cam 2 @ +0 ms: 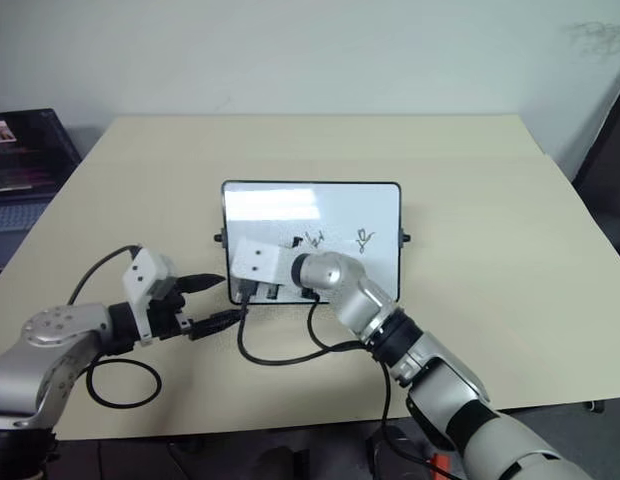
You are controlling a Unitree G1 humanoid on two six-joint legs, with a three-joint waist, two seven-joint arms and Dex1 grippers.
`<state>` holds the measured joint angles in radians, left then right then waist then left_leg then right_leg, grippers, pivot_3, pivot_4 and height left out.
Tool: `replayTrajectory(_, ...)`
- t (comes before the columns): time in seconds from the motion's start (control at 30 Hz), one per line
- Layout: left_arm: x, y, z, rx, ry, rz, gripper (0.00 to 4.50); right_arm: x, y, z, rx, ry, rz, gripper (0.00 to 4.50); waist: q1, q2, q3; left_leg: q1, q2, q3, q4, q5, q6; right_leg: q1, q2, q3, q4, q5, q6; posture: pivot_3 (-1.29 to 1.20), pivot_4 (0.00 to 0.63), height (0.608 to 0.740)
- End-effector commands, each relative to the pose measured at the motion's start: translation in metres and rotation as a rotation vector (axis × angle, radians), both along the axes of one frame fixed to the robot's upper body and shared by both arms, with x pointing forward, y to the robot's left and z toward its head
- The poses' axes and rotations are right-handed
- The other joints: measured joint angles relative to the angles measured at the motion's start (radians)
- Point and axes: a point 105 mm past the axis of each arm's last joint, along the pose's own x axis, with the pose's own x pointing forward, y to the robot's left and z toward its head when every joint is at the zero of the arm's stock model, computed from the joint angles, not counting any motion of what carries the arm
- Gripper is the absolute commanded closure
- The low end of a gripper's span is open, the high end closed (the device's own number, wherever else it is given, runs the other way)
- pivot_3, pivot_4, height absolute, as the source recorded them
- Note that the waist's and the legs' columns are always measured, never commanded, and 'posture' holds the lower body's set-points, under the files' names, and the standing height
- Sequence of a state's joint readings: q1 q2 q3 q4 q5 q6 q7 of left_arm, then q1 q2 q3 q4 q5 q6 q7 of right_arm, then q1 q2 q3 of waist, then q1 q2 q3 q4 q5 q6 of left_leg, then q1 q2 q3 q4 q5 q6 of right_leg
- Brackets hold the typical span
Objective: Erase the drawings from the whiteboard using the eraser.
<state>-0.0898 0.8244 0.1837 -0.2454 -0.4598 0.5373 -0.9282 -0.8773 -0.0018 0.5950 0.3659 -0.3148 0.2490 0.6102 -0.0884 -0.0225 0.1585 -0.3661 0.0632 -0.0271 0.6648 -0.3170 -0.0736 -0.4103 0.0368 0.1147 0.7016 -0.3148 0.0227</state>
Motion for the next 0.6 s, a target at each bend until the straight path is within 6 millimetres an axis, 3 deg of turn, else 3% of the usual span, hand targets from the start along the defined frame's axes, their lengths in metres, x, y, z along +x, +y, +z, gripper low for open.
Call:
replayTrajectory(0.03, -0.001, 0.003, 0.008, 0.012, -0.044, -0.005, 0.00, 0.007, -0.001, 0.020, 0.052, -0.074, -0.044, 3.18, 0.000, 0.000, 0.000, 0.000, 0.000, 0.000, 0.000, 0.000, 0.000, 0.000, 0.000, 0.000, 0.000, 0.000, 0.000, 0.00, 0.150, 0.740)
replayTrajectory(0.17, -0.001, 0.007, 0.006, 0.006, -0.047, 0.000, 0.00, 0.022, -0.009, 0.042, 0.127, -0.149, -0.125, 3.18, 0.000, 0.000, 0.000, 0.000, 0.000, 0.000, 0.000, 0.000, 0.000, 0.000, 0.000, 0.000, 0.000, 0.000, 0.000, 0.00, 0.150, 0.740)
replayTrajectory(0.27, -0.001, 0.008, 0.007, 0.003, -0.056, -0.013, 0.00, 0.026, -0.016, 0.043, 0.136, -0.155, -0.146, 3.18, 0.001, 0.000, 0.000, 0.000, 0.000, 0.000, 0.000, 0.000, 0.000, 0.000, 0.000, 0.000, 0.000, 0.000, 0.000, 0.00, 0.150, 0.740)
replayTrajectory(0.6, 0.001, 0.012, 0.015, 0.009, -0.081, -0.055, 0.00, 0.007, -0.026, -0.006, -0.001, -0.037, -0.103, 3.18, 0.001, 0.000, 0.000, 0.001, 0.000, 0.001, 0.000, 0.000, 0.000, 0.000, 0.000, 0.000, 0.000, 0.000, 0.000, 0.00, 0.150, 0.740)
